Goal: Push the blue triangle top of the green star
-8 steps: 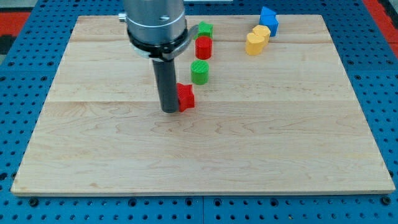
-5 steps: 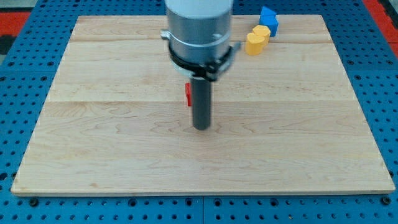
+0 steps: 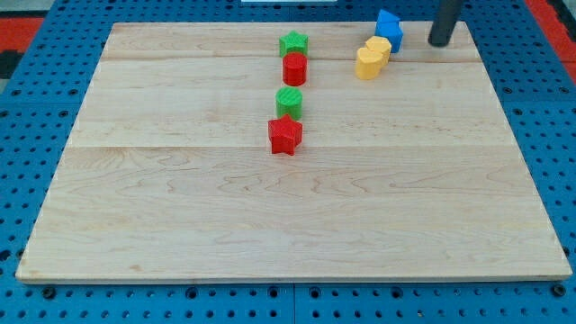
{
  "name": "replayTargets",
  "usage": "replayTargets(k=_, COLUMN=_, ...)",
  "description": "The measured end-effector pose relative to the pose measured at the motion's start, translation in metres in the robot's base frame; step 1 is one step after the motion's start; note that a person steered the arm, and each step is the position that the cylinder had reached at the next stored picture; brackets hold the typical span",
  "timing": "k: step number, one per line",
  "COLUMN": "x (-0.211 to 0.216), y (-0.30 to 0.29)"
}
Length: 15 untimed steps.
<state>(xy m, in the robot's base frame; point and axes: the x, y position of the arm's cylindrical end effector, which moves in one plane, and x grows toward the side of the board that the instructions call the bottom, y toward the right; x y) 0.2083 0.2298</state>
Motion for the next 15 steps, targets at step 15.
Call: replayTargets(k=15, x=0.046, y=-0.143)
